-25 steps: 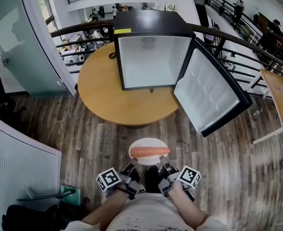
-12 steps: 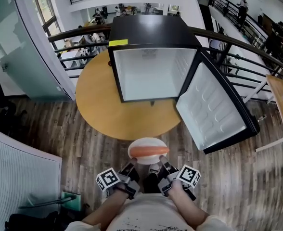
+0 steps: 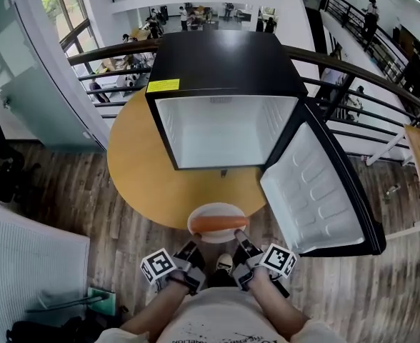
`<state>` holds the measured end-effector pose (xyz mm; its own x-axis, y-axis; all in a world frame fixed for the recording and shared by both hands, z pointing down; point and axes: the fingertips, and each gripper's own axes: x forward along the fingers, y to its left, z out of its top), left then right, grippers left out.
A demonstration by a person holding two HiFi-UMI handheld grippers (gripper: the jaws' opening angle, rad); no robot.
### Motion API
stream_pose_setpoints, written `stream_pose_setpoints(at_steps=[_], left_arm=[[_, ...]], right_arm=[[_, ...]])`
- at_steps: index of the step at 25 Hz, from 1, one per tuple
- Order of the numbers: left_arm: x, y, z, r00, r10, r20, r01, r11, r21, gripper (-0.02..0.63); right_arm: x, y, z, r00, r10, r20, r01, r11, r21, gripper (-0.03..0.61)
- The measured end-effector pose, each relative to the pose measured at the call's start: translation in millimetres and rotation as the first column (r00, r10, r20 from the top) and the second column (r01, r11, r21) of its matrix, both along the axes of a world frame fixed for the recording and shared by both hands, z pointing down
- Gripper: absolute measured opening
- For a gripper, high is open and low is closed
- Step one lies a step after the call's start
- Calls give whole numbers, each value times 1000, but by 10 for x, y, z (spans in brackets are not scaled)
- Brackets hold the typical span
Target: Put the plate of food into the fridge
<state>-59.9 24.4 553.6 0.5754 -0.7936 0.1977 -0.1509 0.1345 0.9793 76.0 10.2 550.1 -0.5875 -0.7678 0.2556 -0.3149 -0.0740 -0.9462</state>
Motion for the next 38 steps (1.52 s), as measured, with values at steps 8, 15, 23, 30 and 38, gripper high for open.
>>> stream_pose_setpoints(at_steps=[8, 15, 23, 30, 38], left_arm=[[175, -441, 44, 1000, -25, 7, 25, 999, -21, 31], [201, -584, 57, 999, -44, 14, 44, 999, -22, 31], [131, -751, 46, 1000, -13, 11, 14, 1000, -21, 31], [52, -1017, -13, 1000, 24, 1, -24, 1000, -7, 31], [1, -1407, 7, 999, 44, -13, -44, 999, 10, 31]], right_arm=[[173, -487, 38, 1000, -26, 5, 26, 1000, 2, 34], [188, -646, 46, 999, -38, 17, 38, 999, -10, 34], [121, -756, 73, 1000, -3, 17, 4, 1000, -14, 34], [45, -935, 35, 998, 56, 16, -56, 998, -21, 34], [-10, -1278, 59, 995, 104, 8, -104, 994, -18, 34]])
